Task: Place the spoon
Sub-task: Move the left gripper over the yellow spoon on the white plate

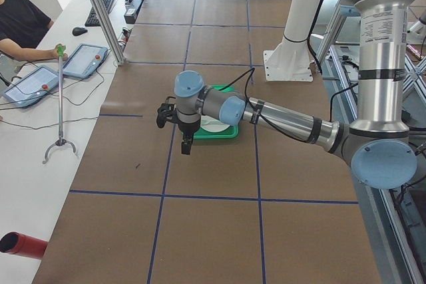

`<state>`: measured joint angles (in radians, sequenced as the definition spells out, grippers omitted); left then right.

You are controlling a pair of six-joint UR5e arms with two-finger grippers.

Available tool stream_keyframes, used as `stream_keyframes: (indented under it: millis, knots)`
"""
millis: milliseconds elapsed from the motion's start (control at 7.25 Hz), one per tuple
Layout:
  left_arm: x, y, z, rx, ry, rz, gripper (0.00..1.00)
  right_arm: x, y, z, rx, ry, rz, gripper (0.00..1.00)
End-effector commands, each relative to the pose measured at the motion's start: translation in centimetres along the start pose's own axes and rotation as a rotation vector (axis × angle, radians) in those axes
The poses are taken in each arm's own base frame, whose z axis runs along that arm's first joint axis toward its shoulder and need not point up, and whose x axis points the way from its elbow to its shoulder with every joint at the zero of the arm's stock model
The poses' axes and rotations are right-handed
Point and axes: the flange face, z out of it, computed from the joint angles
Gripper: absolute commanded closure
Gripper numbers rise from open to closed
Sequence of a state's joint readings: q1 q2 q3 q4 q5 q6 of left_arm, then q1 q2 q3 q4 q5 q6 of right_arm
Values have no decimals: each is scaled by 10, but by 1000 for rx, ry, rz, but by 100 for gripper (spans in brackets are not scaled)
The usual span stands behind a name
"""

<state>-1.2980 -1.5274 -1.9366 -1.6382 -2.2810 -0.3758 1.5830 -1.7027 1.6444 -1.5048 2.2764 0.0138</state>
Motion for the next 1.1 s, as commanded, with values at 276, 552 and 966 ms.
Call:
stream_keyframes:
  millis: [276, 552, 966]
  knots:
    - [205, 16, 41, -28, 39, -198, 0, 0, 0, 0, 0, 0, -1, 0]
    - [247, 24, 86, -49, -9, -193, 0, 0, 0, 0, 0, 0, 0, 0]
    - [266, 30, 156, -32, 27, -194, 0, 0, 0, 0, 0, 0, 0, 0]
